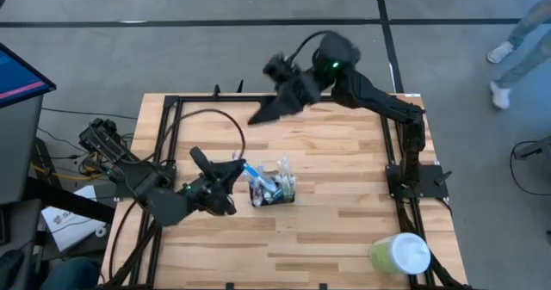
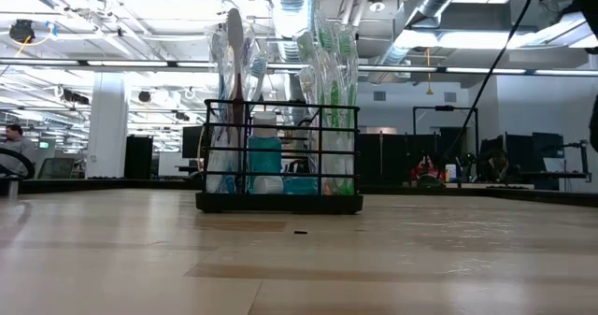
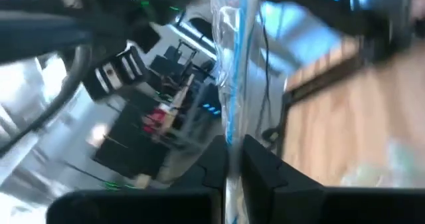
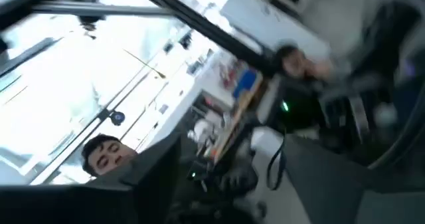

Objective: Pick & Place toothbrushing station
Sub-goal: Put the blue toothbrush into the top left section of the mesh organizer

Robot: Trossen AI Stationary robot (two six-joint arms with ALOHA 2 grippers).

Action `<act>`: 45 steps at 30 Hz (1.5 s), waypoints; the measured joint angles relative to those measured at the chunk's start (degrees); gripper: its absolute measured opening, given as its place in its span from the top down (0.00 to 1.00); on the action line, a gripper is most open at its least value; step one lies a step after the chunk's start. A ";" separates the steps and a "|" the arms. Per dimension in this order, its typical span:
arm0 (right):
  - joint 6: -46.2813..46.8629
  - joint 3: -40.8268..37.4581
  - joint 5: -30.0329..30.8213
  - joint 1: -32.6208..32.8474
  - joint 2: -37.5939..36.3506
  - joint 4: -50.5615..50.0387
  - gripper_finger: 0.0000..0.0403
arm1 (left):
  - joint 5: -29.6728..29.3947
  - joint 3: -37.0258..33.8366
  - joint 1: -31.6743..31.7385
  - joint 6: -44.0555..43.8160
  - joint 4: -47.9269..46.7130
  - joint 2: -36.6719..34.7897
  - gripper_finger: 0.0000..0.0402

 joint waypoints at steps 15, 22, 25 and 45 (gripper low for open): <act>-39.31 -0.04 19.04 3.83 -5.73 -15.18 0.30 | 27.33 -3.56 2.58 -47.25 7.22 -14.29 0.97; -56.39 -0.04 33.65 9.27 -5.15 -21.63 0.33 | 29.20 -5.31 5.05 -53.59 7.42 -14.26 0.97; -58.91 -0.05 34.72 10.89 -5.05 -22.77 0.33 | 32.08 -6.07 6.70 -56.08 7.48 -14.22 0.97; -58.46 -0.02 41.74 14.19 -0.62 -28.54 0.33 | 40.33 -6.29 13.23 -56.95 9.57 -12.80 0.97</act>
